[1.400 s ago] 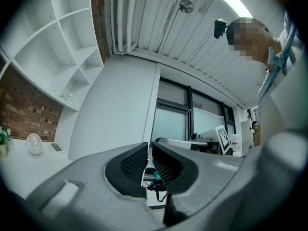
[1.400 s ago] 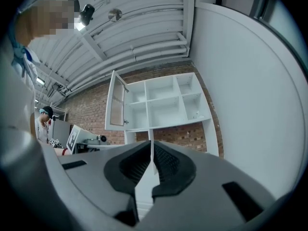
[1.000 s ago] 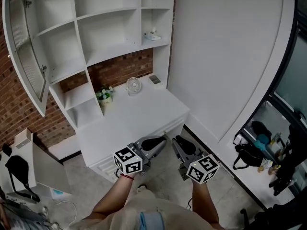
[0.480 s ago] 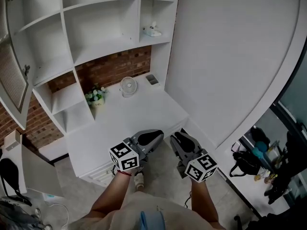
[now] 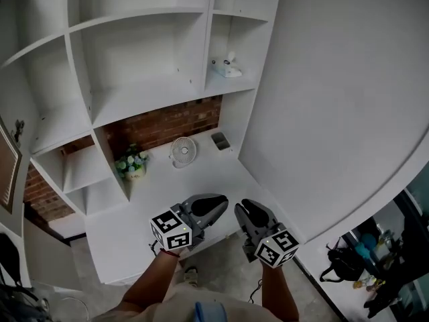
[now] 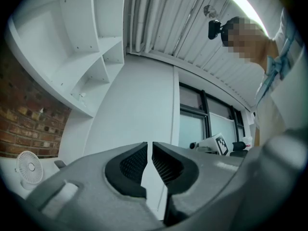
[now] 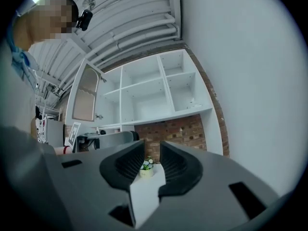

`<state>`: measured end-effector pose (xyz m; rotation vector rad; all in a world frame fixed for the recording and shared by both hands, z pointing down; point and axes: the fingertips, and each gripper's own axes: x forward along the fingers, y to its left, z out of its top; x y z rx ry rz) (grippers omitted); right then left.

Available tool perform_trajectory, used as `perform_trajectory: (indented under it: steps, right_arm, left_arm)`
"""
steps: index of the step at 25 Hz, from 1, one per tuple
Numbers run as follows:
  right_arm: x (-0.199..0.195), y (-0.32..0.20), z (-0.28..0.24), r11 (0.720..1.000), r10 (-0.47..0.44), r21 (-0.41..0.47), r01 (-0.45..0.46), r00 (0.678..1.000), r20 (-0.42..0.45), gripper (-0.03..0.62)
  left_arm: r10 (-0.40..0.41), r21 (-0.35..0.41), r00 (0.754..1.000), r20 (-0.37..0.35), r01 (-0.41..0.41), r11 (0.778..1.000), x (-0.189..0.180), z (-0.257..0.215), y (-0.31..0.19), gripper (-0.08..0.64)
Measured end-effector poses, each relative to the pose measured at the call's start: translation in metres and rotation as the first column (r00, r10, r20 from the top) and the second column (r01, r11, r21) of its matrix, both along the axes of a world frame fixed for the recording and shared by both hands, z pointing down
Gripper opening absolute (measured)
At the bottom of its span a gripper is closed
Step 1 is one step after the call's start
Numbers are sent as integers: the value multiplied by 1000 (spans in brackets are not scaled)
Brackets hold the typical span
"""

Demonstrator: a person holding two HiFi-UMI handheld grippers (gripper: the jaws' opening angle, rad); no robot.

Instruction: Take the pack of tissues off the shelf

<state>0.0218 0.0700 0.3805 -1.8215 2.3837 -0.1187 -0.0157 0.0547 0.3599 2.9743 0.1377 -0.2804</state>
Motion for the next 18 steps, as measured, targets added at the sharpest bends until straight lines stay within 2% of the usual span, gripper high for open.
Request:
perform_trajectory:
  steps: [10, 18]
  right_arm:
    - [26, -112, -14, 1000, -18, 6, 18, 1000, 7, 107]
    - [44, -154, -23, 998, -59, 28, 59, 998, -9, 117]
  left_arm:
    - [-7, -10, 1000, -10, 7, 1000, 25, -9, -107, 15]
    - [-30, 1, 999, -40, 30, 1000, 42, -19, -145, 15]
